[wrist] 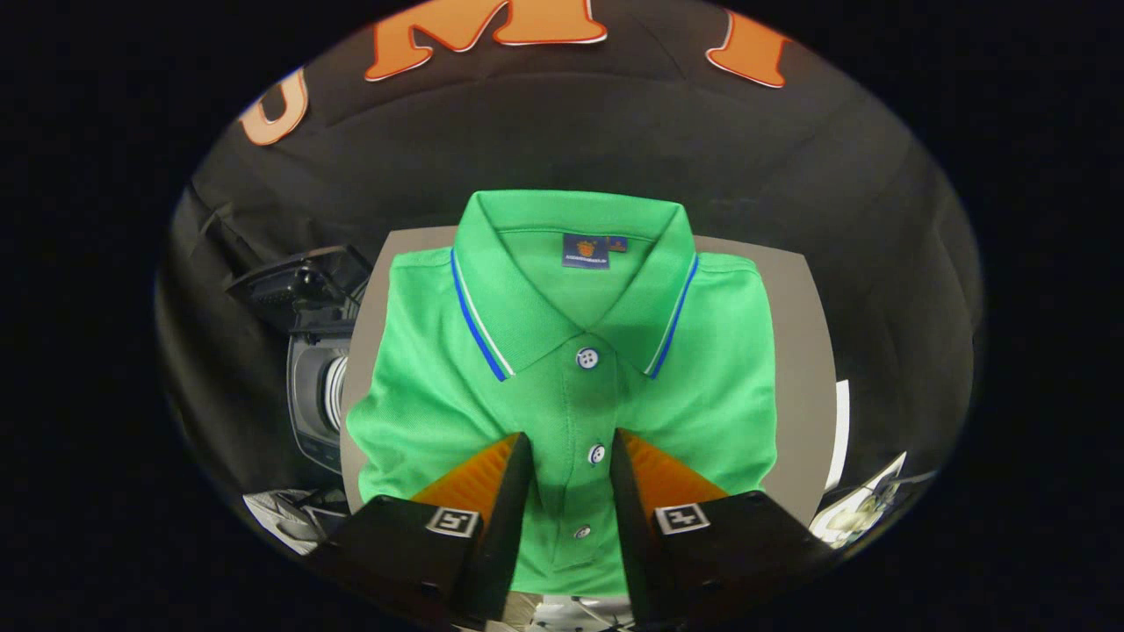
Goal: Put the clothes into the washing machine and then close the washing machine lid.
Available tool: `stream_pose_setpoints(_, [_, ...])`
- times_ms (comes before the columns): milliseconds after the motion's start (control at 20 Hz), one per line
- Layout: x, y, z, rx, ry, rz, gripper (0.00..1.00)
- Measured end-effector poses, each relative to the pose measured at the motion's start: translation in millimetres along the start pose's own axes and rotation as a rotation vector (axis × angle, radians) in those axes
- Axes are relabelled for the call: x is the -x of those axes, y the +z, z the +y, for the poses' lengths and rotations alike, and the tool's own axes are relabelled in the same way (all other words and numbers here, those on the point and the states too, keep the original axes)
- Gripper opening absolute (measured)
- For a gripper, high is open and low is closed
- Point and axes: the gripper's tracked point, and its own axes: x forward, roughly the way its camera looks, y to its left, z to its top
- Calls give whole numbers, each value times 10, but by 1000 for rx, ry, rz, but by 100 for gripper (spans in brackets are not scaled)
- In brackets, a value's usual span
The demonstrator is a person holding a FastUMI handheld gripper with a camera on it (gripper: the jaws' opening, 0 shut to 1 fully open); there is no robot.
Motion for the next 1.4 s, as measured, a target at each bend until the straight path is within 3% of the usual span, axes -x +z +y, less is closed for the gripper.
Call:
stream_pose_setpoints(300, [7, 34, -2, 19, 22, -58, 11])
stream_pose_setpoints(400, [49, 35, -21, 47, 39, -162, 9])
stream_pose_setpoints(650, [248, 169, -158, 63, 20, -685, 8])
stream_pose_setpoints(750, [329, 229, -195, 58, 1, -828, 8])
stream_pose_setpoints(1000, [628, 247, -147, -138, 153, -1035, 8])
stream_pose_setpoints(1400, [1485, 12, -134, -160, 124, -1229, 8])
